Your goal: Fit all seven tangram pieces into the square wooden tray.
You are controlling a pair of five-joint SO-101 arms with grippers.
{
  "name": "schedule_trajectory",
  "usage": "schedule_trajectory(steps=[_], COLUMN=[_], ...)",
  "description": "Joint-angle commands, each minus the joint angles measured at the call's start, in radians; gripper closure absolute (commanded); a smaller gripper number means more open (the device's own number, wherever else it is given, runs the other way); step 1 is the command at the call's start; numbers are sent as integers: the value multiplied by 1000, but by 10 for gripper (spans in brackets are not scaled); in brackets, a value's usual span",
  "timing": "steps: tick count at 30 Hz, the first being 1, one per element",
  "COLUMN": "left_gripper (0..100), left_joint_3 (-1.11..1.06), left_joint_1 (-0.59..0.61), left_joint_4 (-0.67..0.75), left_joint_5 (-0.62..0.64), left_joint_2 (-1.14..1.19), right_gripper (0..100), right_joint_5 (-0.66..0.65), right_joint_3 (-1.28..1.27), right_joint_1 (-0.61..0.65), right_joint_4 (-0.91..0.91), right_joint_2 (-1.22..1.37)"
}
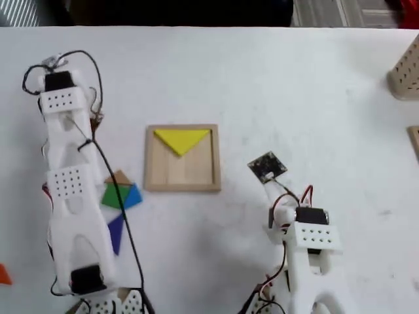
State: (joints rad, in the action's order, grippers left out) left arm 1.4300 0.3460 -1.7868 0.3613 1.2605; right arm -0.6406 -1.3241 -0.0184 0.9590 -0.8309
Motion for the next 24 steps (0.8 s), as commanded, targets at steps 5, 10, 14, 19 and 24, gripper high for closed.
schedule_trajectory(steps=[5, 10, 14, 19, 24], left_gripper=[980, 980, 980, 980, 980], left_joint_3=[-112, -117, -112, -112, -112], left_joint_1=[30, 41, 42, 53, 90], left_joint_4=[132, 407, 629, 786, 832], left_joint_5=[-9, -14, -15, -15, -15], left_joint_2=[-384, -303, -170, -30, 77], right_gripper=[981, 981, 981, 981, 981], right_joint_5=[-12, -12, -12, -12, -12], right_joint_3=[6, 6, 5, 5, 5], right_joint_1=[12, 10, 10, 10, 10], right_joint_4=[5, 5, 7, 7, 7], right_joint_2=[-5, -5, -5, -5, -5])
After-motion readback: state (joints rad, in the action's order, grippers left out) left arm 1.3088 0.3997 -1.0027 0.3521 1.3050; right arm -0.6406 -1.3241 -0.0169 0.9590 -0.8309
